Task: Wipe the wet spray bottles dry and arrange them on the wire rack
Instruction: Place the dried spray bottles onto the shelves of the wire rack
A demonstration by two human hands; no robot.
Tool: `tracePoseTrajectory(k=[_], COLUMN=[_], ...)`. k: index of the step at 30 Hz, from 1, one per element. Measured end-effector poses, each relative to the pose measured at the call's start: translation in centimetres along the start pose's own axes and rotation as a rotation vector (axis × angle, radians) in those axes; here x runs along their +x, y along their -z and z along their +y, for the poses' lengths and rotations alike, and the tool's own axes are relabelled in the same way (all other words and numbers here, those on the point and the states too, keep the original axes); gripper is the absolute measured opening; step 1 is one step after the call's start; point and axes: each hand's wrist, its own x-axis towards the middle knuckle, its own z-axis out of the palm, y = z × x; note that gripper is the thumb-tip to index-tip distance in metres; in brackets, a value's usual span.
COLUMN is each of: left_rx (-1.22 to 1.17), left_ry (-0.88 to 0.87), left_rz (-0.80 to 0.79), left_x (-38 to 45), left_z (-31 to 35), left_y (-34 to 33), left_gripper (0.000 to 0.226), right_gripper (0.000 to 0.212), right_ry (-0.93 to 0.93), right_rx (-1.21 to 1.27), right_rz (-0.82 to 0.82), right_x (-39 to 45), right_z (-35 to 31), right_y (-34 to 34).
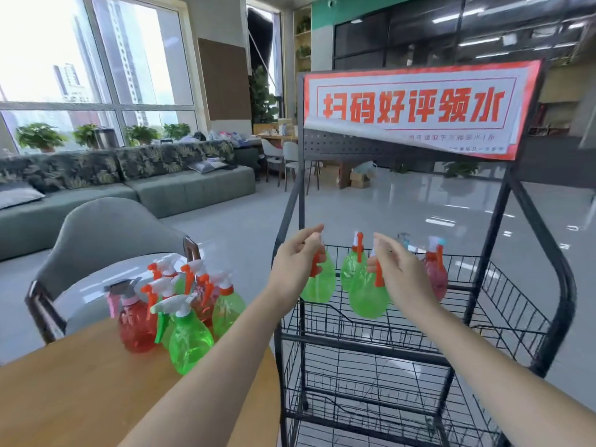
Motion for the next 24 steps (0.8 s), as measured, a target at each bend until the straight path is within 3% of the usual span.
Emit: tracePoseTrajectory(k=[6, 12, 24], left_rx=[-0.042, -0.003, 0.009], left_ry=[0.112, 0.22, 0.217], left_rz=[0.043, 0.041, 0.051], left_x=[0.0, 0.3, 0.0], left_z=[-3.2, -5.0, -5.9], left_y=[0.4, 0.9, 1.1], left_gripper=[0.019, 0.027, 0.043], right_gripper=[0.05, 0.05, 0.062], right_ry=[-0.058, -0.121, -0.126], right_rx=[-0.031, 0.017, -0.16], right_rz=[-0.141, -0.128, -0.21], right_x=[-0.5, -0.7, -1.2], right_z=[1.9, 2.3, 1.6], right_y=[-2.6, -3.7, -2.7])
